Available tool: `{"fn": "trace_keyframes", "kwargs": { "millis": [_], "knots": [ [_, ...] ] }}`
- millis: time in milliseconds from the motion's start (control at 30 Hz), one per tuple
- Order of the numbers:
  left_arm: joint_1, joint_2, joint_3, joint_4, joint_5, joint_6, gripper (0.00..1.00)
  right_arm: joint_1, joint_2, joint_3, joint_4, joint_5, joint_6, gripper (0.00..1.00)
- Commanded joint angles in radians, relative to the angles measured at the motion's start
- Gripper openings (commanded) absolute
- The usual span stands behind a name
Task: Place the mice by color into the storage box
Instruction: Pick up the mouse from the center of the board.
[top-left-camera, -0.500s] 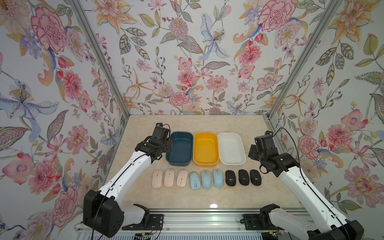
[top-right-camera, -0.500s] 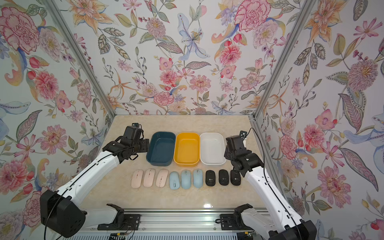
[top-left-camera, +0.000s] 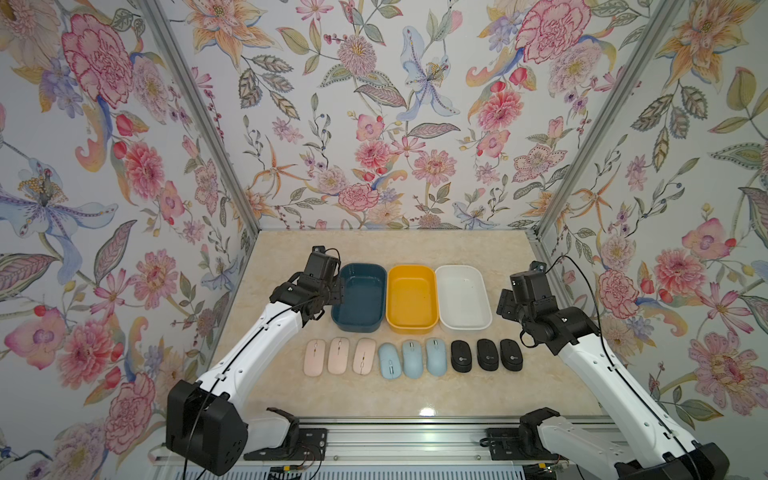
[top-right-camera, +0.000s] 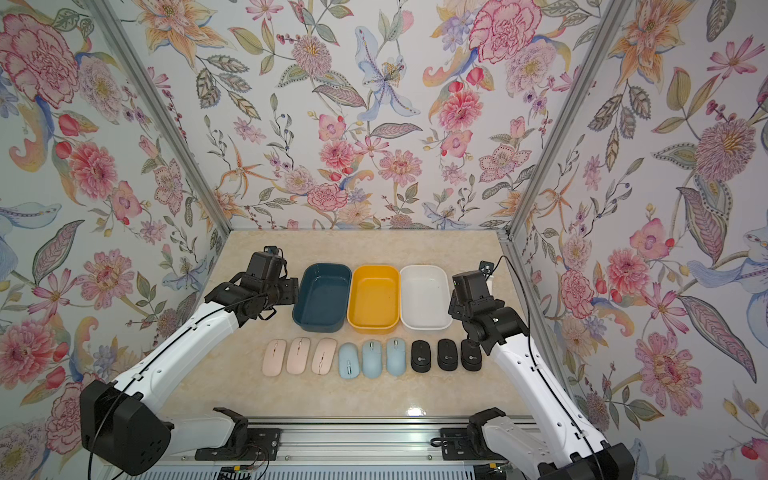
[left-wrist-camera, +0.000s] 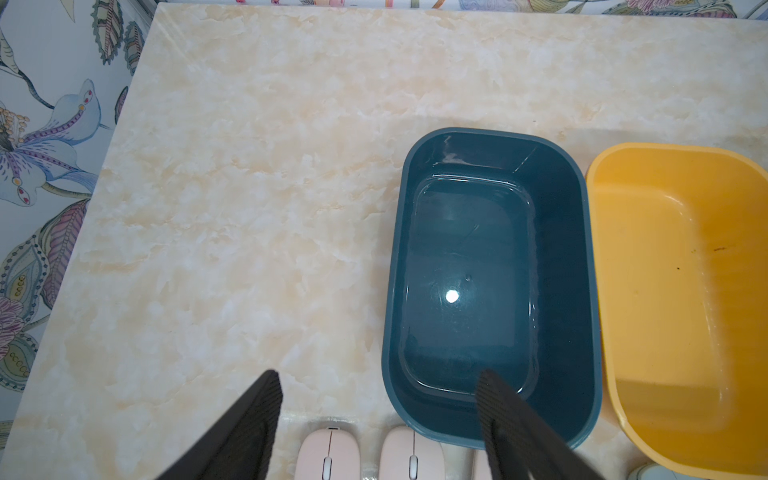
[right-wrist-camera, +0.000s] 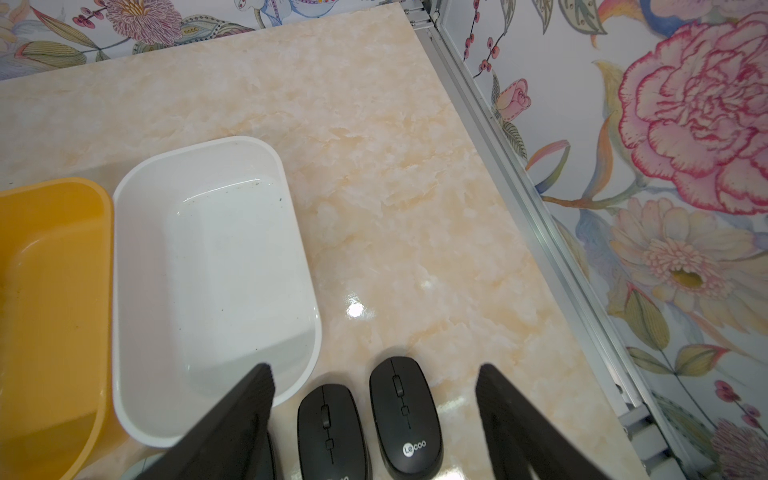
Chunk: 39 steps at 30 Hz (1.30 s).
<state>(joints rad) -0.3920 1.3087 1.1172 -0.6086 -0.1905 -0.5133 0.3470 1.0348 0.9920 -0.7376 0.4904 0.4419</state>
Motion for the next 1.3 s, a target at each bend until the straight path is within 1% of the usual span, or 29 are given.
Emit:
{"fn": "trace_keyframes", "kwargs": {
  "millis": [0,200,300,400,500,600,767,900,1033,1200,1267],
  "knots": [
    [0.001,-0.019,0.013,-0.022,-0.009,0.000,0.77,0.004,-0.019,0.017,-0.009,0.020,-0.015,0.80],
    [0.001,-0.028,0.010,-0.023,-0.012,0.004,0.78,0.006,-0.035,0.011,0.002,0.013,-0.016,0.81],
    [0.001,-0.030,0.012,-0.026,-0.013,0.009,0.77,0.005,-0.021,0.017,-0.025,0.025,-0.016,0.81],
    [0.000,-0.031,0.017,-0.027,-0.016,0.012,0.77,0.007,-0.014,0.036,-0.085,0.047,0.003,0.83],
    [0.001,-0.025,0.023,-0.026,-0.011,0.012,0.77,0.007,-0.007,0.066,-0.186,0.100,0.055,0.81],
    [0.001,-0.017,0.028,-0.026,-0.004,0.007,0.78,0.007,-0.001,0.094,-0.294,0.104,0.119,0.78],
    [0.000,-0.003,0.046,-0.026,0.007,0.005,0.78,0.020,0.002,0.092,-0.438,0.045,0.266,0.77],
    [0.001,0.003,0.052,-0.026,0.015,0.006,0.77,0.044,0.009,0.050,-0.480,-0.018,0.353,0.76],
    [0.001,0.007,0.050,-0.026,0.019,0.010,0.77,0.053,0.009,0.002,-0.477,-0.087,0.389,0.76],
    [0.001,0.015,0.055,-0.025,0.025,0.017,0.77,0.049,0.014,-0.057,-0.493,-0.114,0.429,0.76],
    [0.001,0.017,0.056,-0.026,0.027,0.019,0.77,0.046,0.026,-0.070,-0.492,-0.130,0.432,0.78]
  ]
}}
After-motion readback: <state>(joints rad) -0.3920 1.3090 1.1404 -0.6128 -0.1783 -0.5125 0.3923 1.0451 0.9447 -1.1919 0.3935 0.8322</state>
